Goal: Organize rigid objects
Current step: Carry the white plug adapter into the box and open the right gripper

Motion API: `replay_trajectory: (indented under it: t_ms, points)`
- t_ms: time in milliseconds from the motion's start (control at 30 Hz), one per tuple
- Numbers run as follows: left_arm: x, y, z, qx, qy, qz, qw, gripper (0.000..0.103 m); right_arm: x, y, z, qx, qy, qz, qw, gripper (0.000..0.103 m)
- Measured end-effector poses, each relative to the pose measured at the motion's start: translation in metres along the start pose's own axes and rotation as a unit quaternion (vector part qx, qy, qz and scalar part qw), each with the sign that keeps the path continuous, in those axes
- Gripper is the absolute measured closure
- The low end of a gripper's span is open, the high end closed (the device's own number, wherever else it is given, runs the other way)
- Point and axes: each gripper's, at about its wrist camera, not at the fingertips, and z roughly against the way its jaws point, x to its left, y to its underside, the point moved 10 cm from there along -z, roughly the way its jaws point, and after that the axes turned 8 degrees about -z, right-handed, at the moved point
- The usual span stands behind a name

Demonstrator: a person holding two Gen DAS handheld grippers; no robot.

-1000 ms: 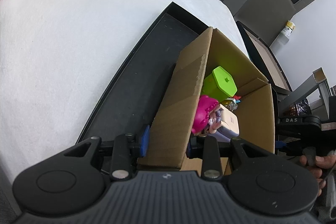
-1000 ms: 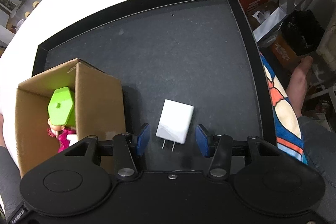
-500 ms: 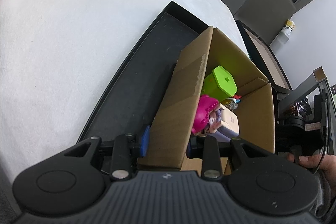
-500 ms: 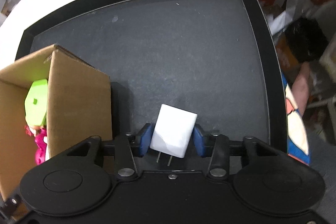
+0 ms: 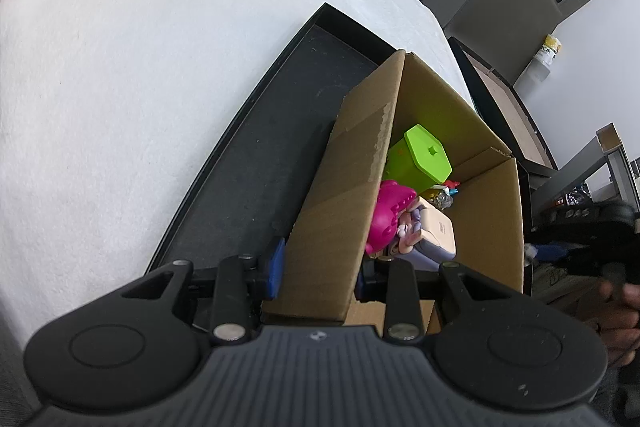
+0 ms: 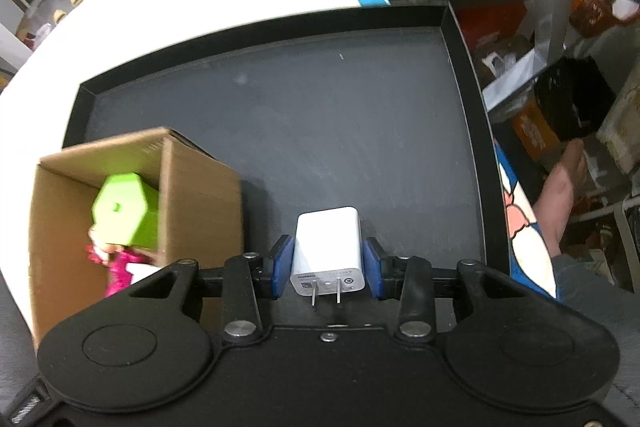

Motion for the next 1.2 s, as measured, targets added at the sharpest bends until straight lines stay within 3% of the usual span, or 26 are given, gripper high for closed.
replay_trajectory:
  t_ms: [667, 1067, 1200]
  points:
    - [-0.002, 0.001, -0.001, 0.001, 0.002, -0.006, 1.0000, 0.071, 0.052, -0.016, 0.071, -0.056, -0.036, 0.040, 0.997, 0.065]
    - [-0.003, 0.001, -0.001, -0.001, 0.001, -0.009, 1.0000, 0.071, 0.077, -0.004, 0.070, -0.048, -0.038, 0.054, 0.997, 0.064]
    - [-0.005, 0.002, -0.001, 0.000, 0.004, -0.009, 0.9999, 0.070, 0.080, -0.004, 0.075, -0.054, -0.038, 0.057, 0.996, 0.057]
